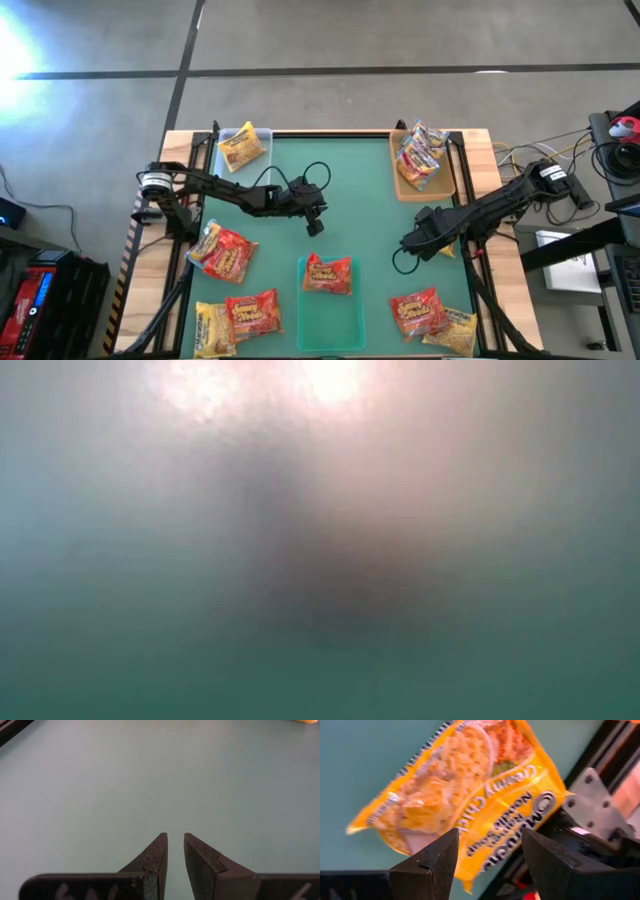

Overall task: Sort Maruchan noodles
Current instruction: Put the yellow noodle pack into the transparent bin

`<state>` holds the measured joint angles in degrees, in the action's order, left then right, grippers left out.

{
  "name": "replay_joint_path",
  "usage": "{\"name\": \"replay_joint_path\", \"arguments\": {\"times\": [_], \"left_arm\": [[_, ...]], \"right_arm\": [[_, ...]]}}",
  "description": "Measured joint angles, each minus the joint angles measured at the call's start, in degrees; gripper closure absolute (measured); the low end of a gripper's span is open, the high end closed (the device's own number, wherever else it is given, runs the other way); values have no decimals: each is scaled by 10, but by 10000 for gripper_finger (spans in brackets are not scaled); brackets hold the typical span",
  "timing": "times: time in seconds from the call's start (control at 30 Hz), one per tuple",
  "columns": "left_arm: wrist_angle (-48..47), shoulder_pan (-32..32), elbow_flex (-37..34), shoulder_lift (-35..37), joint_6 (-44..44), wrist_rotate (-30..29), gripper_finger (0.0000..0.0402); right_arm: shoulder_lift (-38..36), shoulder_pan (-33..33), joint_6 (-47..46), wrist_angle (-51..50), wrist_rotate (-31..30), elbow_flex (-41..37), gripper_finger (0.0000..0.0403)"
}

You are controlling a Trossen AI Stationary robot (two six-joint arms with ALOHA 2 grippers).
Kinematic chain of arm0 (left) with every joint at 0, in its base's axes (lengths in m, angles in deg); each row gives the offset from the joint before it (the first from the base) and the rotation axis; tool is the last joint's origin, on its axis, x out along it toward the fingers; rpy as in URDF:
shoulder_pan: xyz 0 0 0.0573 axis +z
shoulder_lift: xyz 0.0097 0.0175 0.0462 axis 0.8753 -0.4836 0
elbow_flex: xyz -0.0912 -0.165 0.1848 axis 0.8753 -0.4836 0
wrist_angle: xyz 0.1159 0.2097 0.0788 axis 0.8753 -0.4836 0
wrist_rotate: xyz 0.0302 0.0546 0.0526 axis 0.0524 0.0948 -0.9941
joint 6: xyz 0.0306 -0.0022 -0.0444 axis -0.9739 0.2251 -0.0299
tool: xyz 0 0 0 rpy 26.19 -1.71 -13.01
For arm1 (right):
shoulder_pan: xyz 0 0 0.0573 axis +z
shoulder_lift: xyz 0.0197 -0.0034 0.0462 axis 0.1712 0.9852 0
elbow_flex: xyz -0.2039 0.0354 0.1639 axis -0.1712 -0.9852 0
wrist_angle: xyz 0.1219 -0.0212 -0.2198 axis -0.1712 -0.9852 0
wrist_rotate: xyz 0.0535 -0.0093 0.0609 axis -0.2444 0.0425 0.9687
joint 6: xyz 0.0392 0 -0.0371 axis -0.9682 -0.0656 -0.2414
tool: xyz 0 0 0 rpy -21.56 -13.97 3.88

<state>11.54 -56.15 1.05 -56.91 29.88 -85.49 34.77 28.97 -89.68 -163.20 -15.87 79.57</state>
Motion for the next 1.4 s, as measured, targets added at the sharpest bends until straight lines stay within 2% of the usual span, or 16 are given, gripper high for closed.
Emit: {"name": "replay_joint_path", "arguments": {"times": [0.2,0.33,0.67,1.03,1.2,1.4], "left_arm": [[0,0,0,0,0,0,355],[0,0,0,0,0,0,355],[0,0,0,0,0,-1,355],[-2,0,0,0,-2,-1,355],[-2,0,-1,0,-2,-1,355],[-2,0,-1,0,-2,-1,355]], "right_arm": [[0,0,-5,60,0,0,197],[0,0,-7,64,-2,-1,197],[0,0,-98,121,16,-17,197],[0,0,-119,152,12,-26,197],[0,0,-73,180,10,-27,197],[-1,0,57,303,4,-26,197]]}}
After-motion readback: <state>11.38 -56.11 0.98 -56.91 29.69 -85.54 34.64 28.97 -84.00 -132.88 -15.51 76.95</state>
